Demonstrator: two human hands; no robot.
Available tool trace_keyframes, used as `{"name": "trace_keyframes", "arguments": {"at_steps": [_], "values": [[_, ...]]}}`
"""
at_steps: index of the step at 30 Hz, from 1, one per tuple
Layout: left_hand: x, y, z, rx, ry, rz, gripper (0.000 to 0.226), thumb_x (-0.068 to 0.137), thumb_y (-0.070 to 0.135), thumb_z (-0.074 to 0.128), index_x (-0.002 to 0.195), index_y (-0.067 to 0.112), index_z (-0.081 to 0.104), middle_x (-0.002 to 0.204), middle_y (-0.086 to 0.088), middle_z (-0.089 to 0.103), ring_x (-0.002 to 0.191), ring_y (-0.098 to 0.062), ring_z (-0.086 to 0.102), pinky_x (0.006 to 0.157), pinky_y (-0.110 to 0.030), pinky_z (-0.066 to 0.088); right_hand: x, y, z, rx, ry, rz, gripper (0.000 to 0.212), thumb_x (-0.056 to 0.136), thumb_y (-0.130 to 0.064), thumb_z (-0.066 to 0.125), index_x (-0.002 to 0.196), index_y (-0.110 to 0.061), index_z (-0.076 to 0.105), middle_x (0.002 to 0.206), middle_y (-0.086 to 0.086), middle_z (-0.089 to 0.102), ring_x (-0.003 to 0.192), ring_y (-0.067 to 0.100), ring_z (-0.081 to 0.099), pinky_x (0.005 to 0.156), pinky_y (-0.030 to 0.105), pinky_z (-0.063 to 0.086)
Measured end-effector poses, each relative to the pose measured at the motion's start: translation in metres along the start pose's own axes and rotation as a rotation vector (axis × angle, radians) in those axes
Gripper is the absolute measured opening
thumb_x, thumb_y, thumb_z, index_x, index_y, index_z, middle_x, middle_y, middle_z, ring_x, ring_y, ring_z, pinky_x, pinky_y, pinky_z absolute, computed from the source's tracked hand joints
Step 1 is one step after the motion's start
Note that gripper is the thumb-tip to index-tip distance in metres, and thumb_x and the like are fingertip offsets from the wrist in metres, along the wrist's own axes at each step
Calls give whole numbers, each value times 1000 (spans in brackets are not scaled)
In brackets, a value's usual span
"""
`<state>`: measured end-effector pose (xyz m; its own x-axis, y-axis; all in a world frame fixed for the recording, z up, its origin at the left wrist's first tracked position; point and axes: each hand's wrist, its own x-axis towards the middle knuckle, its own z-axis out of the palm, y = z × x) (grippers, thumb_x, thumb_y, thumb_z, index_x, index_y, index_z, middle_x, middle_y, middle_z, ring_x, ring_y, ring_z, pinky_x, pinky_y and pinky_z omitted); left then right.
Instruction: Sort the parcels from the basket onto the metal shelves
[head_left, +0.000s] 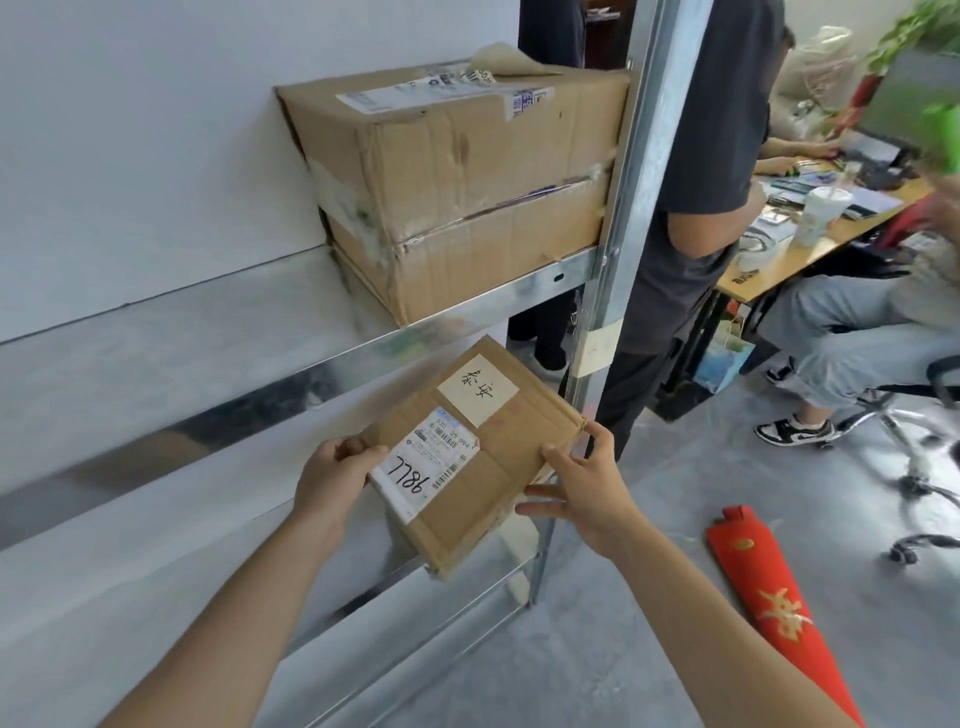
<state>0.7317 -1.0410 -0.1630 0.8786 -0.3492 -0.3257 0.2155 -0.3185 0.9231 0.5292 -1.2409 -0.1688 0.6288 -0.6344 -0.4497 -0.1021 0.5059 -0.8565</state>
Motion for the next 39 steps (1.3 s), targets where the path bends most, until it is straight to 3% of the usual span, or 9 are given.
{"name": "trace_keyframes", "arguments": {"at_steps": [3, 7, 11, 18, 23, 27, 31, 35, 39], "values": [[14, 2, 6, -25, 0, -4, 18, 82, 15, 78, 85, 9, 61, 97, -21, 80, 102, -42, 75, 103, -58, 55, 9, 1, 10, 11, 60, 30, 63, 103, -11, 62, 143, -46, 28, 126, 8, 51, 79, 41, 81, 58, 50, 66], [32, 3, 14, -77, -15, -45, 41, 61, 25, 80, 95, 10, 63, 110, -20, 77, 107, -37, 73, 106, -55, 54, 16, 4, 20, 21, 127, 58, 68, 103, -11, 63, 149, -43, 25, 132, 9, 47, 82, 44, 80, 56, 48, 66], [47, -3, 20, -113, -31, -53, 51, 56, 21, 82, 104, 10, 72, 109, -15, 79, 106, -34, 75, 106, -51, 54, 22, 8, 26, 48, 188, 80, 72, 103, -11, 63, 152, -44, 22, 134, 11, 45, 74, 41, 80, 51, 43, 65], [60, -12, 24, -186, -67, -51, 19, 70, 9, 79, 89, 11, 81, 91, -9, 84, 94, -29, 79, 102, -50, 58, 35, 11, 37, 30, 260, 74, 72, 103, -11, 63, 153, -42, 21, 103, 1, 50, 69, 36, 81, 48, 37, 63], [63, -13, 21, -202, -101, -29, 16, 69, 12, 80, 72, 27, 85, 84, 0, 84, 91, -24, 80, 99, -47, 60, 45, 16, 42, 40, 319, 99, 45, 102, -19, 66, 131, -28, 32, 129, 15, 55, 67, 36, 80, 58, 42, 68], [68, -16, 19, -228, -100, -36, 17, 62, 22, 83, 78, 17, 82, 91, -8, 84, 93, -28, 80, 100, -50, 59, 52, 17, 41, 62, 337, 70, 41, 101, -17, 68, 127, -22, 38, 139, 17, 50, 71, 36, 80, 62, 42, 69], [67, -19, 16, -237, -135, -36, 8, 77, 14, 83, 85, 15, 80, 99, -11, 84, 101, -30, 78, 104, -51, 57, 53, 17, 41, 47, 346, 69, 41, 100, -18, 69, 129, -20, 39, 140, 15, 49, 87, 41, 79, 66, 44, 69], [55, -18, 8, -227, -242, -5, 18, 98, 16, 66, 93, 22, 83, 105, -4, 84, 102, -22, 77, 100, -46, 55, 50, 17, 41, -2, 326, 73, 47, 102, -27, 66, 140, -18, 40, 126, 9, 51, 80, 38, 80, 71, 45, 69], [37, -17, -8, -322, -159, -62, 15, 104, 21, 56, 98, 23, 70, 112, 0, 72, 107, -18, 65, 91, -40, 51, 42, 15, 42, -13, 286, 87, 56, 104, -32, 62, 152, -13, 40, 142, 12, 47, 92, 40, 76, 70, 46, 68]]}}
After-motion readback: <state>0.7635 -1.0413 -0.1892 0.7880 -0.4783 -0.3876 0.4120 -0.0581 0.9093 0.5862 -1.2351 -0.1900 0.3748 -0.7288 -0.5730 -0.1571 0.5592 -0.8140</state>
